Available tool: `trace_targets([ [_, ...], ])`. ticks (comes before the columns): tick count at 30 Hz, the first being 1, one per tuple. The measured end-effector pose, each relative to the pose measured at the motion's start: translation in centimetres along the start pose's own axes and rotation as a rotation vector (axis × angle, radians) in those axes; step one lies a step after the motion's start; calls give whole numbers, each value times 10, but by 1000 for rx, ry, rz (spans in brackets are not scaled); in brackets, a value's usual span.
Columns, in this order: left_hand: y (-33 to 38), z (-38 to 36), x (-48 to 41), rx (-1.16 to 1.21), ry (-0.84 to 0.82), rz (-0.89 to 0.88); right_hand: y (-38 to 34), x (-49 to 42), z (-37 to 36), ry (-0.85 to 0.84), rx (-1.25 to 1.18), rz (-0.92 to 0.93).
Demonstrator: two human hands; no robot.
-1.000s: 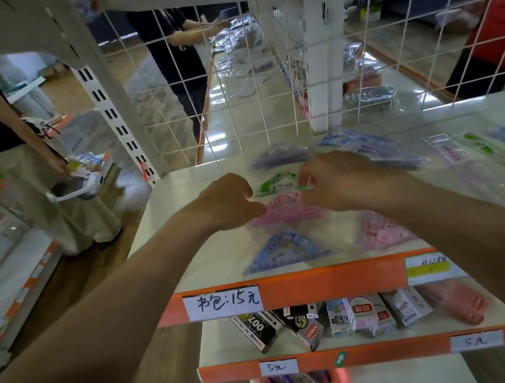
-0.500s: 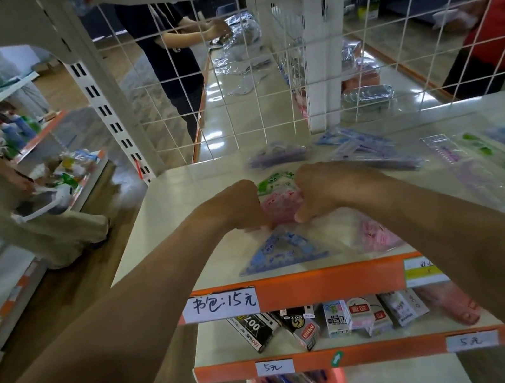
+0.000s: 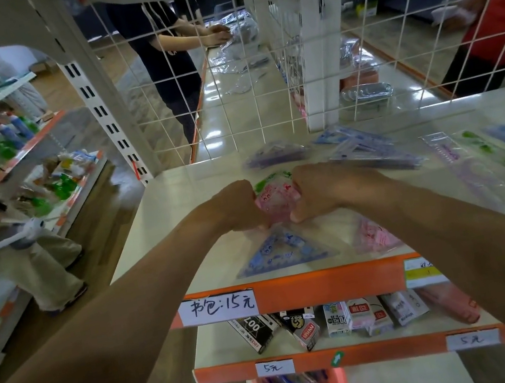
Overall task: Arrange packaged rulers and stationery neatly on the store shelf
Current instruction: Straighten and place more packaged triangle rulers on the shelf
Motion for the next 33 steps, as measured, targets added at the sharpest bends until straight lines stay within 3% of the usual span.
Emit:
trace_targets([
  [12,-7,1,3,245,39,-4,9,-2,-6,101,-118,28],
  [20,3,14,7,4,301,-100,4,8,11,283,-138,106],
  [27,1,-4,5,-16,282,-106,0,5,3,306,-58,99],
  [33,5,-1,3,-137,363,-172,-3,3,3,361,-28,115],
])
Point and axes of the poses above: each hand's wrist, its own x-axis away from the middle knuckle, its own z-axis out of the back of the hand, y = z × x, the point moved 5 cm from there along -x, towards the middle knuckle, and after that the axes turned 3 degrees about -z, right-handed, at the moved point
